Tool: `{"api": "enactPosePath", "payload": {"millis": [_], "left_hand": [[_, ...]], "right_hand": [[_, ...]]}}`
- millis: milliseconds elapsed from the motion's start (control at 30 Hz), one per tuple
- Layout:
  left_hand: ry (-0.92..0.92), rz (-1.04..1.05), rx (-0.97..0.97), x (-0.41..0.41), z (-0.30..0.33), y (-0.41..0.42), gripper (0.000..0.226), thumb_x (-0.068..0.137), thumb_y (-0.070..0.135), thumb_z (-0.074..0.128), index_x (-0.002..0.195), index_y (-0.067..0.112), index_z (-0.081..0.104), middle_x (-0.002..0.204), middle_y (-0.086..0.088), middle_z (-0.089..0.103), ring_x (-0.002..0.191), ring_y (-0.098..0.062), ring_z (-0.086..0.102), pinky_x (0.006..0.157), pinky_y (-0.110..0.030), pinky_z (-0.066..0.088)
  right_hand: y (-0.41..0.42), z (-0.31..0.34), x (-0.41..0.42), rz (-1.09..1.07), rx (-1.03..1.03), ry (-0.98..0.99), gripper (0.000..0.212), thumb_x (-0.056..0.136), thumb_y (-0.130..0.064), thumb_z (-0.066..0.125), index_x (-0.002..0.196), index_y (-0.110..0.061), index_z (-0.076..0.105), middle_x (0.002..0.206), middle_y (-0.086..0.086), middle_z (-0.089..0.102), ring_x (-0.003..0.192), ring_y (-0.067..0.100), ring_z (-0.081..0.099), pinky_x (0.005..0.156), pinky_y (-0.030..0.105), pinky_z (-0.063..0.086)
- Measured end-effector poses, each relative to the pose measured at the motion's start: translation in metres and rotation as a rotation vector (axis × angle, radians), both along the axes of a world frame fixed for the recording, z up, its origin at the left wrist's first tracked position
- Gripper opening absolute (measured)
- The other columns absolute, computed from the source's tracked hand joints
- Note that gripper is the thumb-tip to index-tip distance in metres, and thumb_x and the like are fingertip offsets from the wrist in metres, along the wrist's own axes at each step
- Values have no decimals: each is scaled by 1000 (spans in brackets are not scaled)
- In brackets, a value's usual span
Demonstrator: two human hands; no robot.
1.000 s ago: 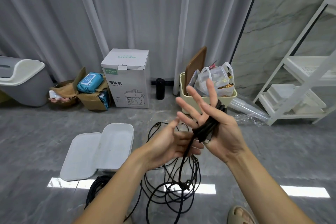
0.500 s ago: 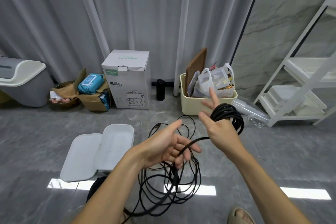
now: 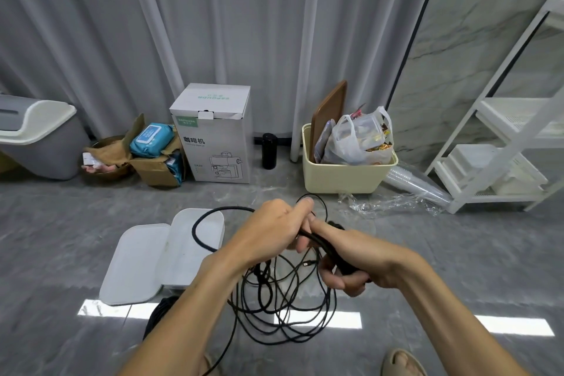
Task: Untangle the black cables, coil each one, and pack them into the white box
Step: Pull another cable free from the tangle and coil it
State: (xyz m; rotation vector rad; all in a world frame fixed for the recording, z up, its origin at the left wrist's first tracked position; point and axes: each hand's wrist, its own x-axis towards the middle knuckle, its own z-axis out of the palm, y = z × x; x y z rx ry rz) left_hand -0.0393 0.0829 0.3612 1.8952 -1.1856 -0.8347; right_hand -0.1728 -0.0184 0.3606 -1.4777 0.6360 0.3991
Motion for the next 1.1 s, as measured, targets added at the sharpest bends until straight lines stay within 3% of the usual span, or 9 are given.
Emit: {"api": "enactPosePath", "payload": {"millis": [167, 333, 533, 600, 700, 800, 900, 967, 1100], "left_hand": [[50, 83, -133, 11, -5, 0, 70, 106, 38, 36, 43, 11, 53, 38, 5, 40, 42, -9, 38, 53, -20, 33], [119, 105, -151, 12, -7, -3, 71, 105, 41, 34, 41, 18, 50, 42, 3, 47, 46, -9, 41, 58, -26, 34], [189, 100, -80, 3, -7, -4, 63, 102, 50, 37, 48, 19, 42, 48, 5, 43, 50, -11, 40, 61, -30, 37], [279, 73, -70, -1, -9, -2, 52, 103, 46, 38, 57, 24, 43, 51, 11, 45, 52, -3, 46, 62, -21, 41], [450, -8, -45, -7, -14, -1, 25, 101, 30, 52, 77, 31, 47, 71, 19, 54, 61, 19, 55, 66, -2, 42], [431, -53, -12, -5, -19, -1, 26, 94, 0, 52, 78, 20, 55, 71, 11, 56, 57, 9, 57, 64, -12, 47], [339, 33, -54, -1, -28, -5, 26, 105, 17, 39, 99, 20, 64, 84, 12, 68, 75, 8, 64, 73, -21, 52], [397, 35, -85, 0, -31, -5, 26, 107, 31, 39, 120, 32, 62, 113, 10, 71, 104, -2, 67, 92, -32, 55], [692, 79, -71, -3, -25, -6, 36, 106, 18, 27, 122, 24, 59, 111, -10, 74, 103, -32, 70, 95, -46, 55]], "right_hand": [[-3, -5, 0, 233, 331, -11, 92, 80, -87, 26, 131, -19, 62, 47, 2, 38, 31, 6, 16, 37, 15, 17], [3, -6, -2, 457, 608, -227, 51, 95, -46, 55, 139, -22, 55, 51, -4, 47, 30, -2, 28, 34, 18, 18], [15, -10, 2, 429, 848, -582, 55, 97, -18, 49, 151, -19, 38, 85, 10, 67, 45, 4, 59, 31, 18, 26], [17, -8, 4, 377, 901, -698, 58, 98, -13, 47, 153, -23, 33, 99, 15, 66, 56, 10, 67, 31, 19, 29], [19, -6, 7, 261, 968, -815, 65, 97, -7, 45, 156, -24, 23, 114, 22, 60, 68, 21, 71, 39, 19, 43], [18, -5, 10, 125, 985, -904, 66, 99, -5, 43, 157, -24, 19, 127, 24, 56, 82, 30, 70, 55, 24, 57], [13, -5, 14, -30, 1006, -945, 61, 101, -4, 40, 156, -27, 25, 140, 23, 50, 105, 38, 64, 80, 37, 60], [11, -3, 16, -153, 1017, -966, 60, 102, -3, 41, 155, -28, 27, 148, 21, 45, 122, 43, 56, 97, 47, 52], [8, 0, 22, -427, 859, -1016, 76, 85, -5, 70, 150, -31, 40, 150, 15, 47, 133, 39, 49, 104, 53, 46]]}}
